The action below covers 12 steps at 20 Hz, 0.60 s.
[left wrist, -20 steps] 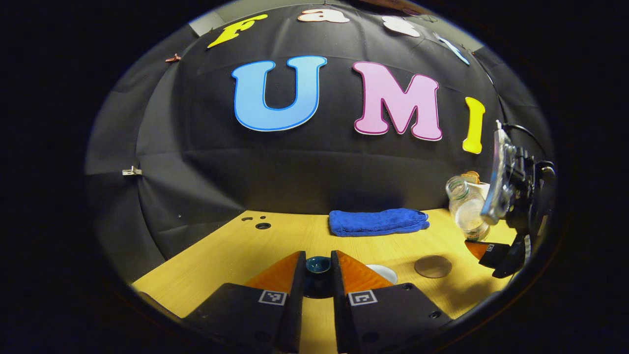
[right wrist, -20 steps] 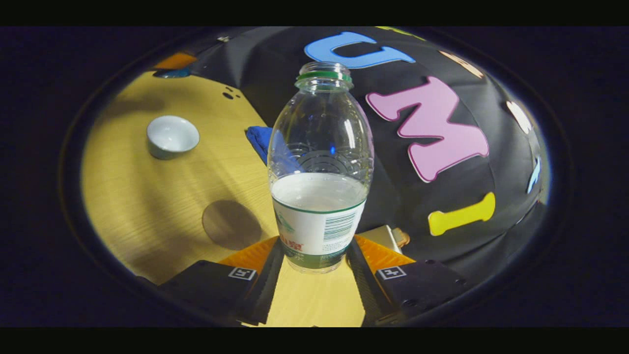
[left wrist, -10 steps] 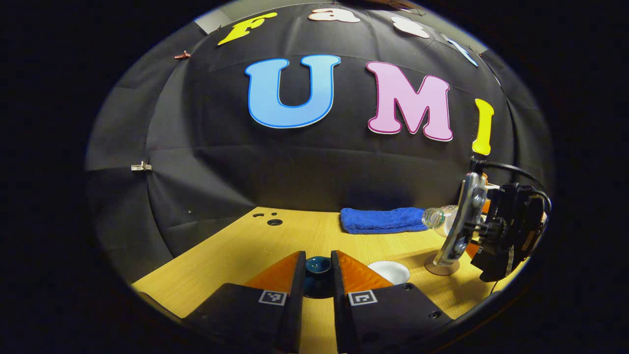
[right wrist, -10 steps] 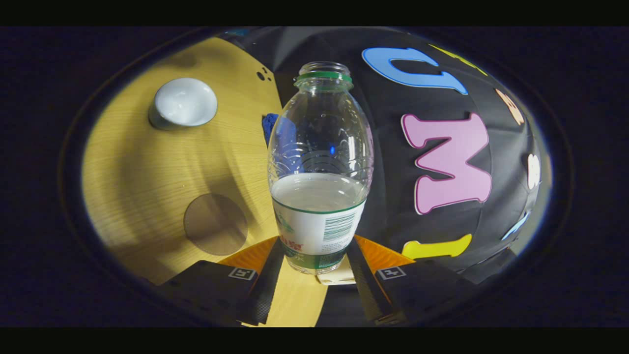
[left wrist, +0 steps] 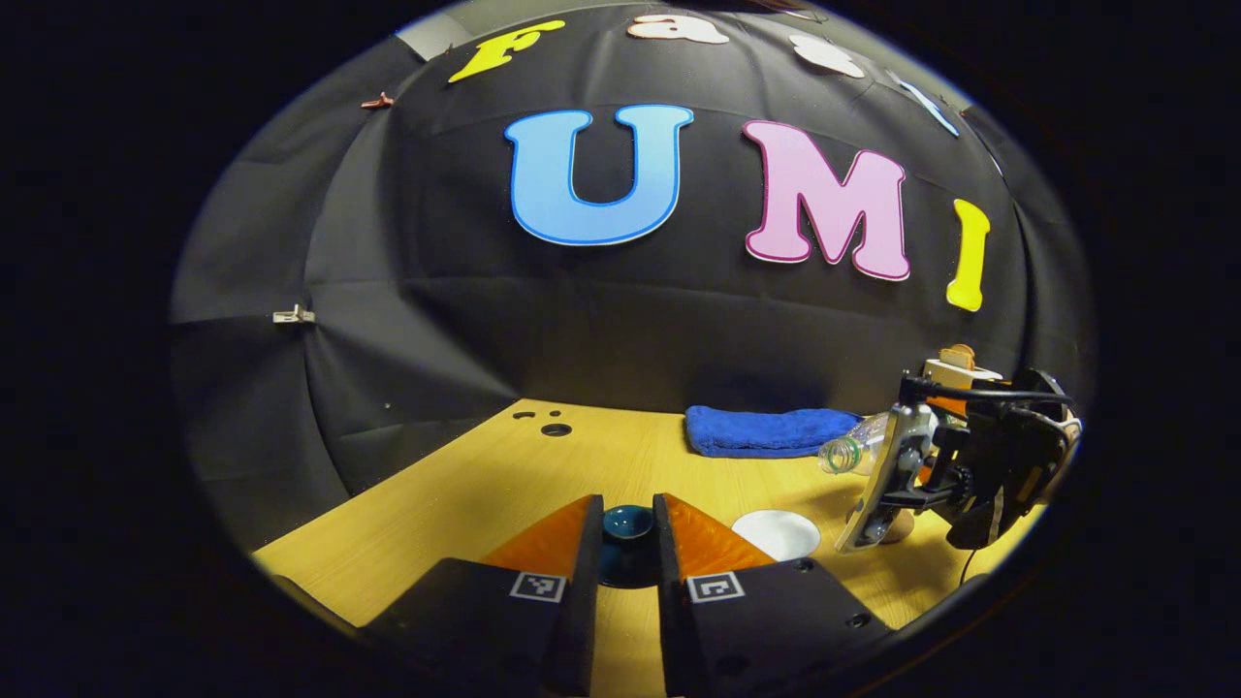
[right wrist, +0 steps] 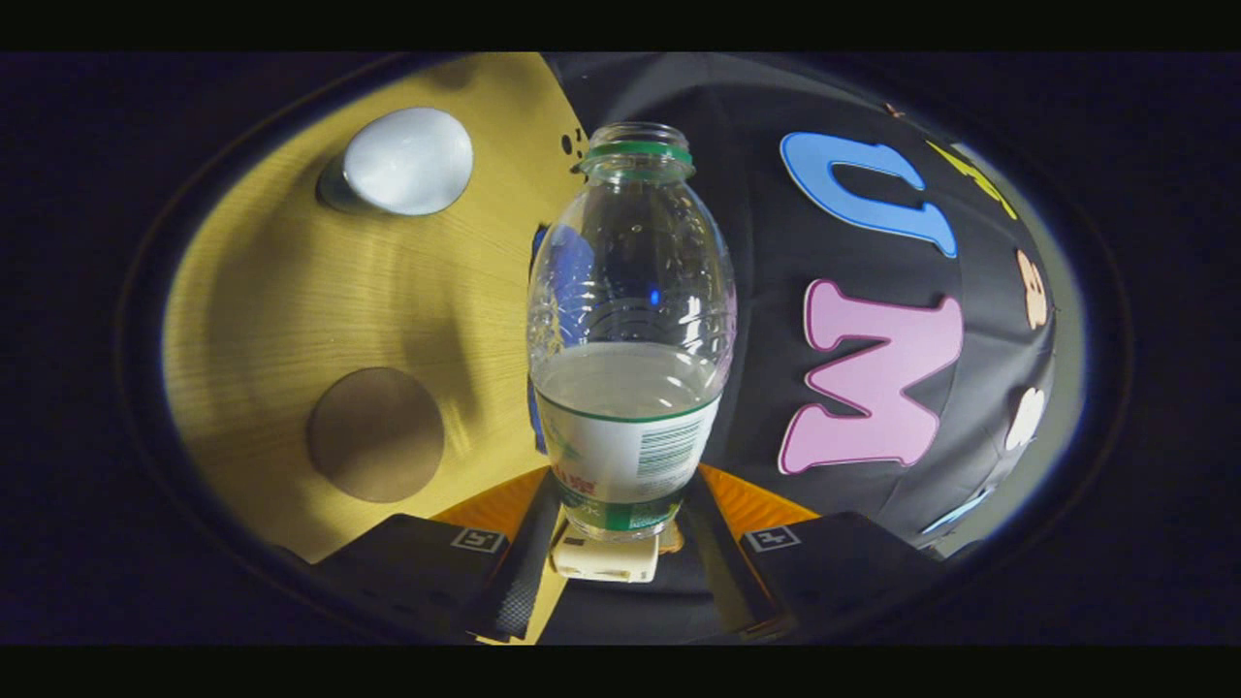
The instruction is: Open the teacup lid with one hand, grasp the water bottle and pour water into the teacup with the other hand; after pouring, place the water bottle on the coaster and then close the teacup lid.
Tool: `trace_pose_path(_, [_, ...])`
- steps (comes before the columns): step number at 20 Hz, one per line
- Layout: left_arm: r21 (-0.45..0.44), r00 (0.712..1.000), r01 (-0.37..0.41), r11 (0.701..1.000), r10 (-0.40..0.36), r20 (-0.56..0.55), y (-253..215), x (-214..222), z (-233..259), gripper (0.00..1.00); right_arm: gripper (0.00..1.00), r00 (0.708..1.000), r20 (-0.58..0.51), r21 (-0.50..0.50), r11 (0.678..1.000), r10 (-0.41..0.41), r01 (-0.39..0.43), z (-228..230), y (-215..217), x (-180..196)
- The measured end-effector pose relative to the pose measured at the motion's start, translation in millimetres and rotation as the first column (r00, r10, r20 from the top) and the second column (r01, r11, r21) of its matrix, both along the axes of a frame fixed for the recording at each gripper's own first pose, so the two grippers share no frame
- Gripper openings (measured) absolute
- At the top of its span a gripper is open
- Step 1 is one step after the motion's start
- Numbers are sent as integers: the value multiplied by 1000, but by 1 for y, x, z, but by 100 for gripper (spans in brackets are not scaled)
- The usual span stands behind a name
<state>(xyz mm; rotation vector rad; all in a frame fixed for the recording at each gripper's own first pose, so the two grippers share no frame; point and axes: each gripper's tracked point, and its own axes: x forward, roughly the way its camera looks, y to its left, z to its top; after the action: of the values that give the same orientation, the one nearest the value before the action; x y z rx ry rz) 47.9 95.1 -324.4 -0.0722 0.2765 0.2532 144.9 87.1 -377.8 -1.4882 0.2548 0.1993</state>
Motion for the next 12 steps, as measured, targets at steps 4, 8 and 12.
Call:
trace_pose_path(4, [11,1000,-8,1000,8,-3,5,-2,-2,31,71,999,27,-58,998,41,-40,9,-4,8])
trace_pose_path(8, [10,1000,-13,1000,13,-2,8,-3,-3,27,74,996,48,-109,992,69,-63,16,-6,13])
trace_pose_path(12, [1,1000,-15,1000,15,1,6,-4,-2,27,74,996,46,-126,989,79,-72,18,-8,15])
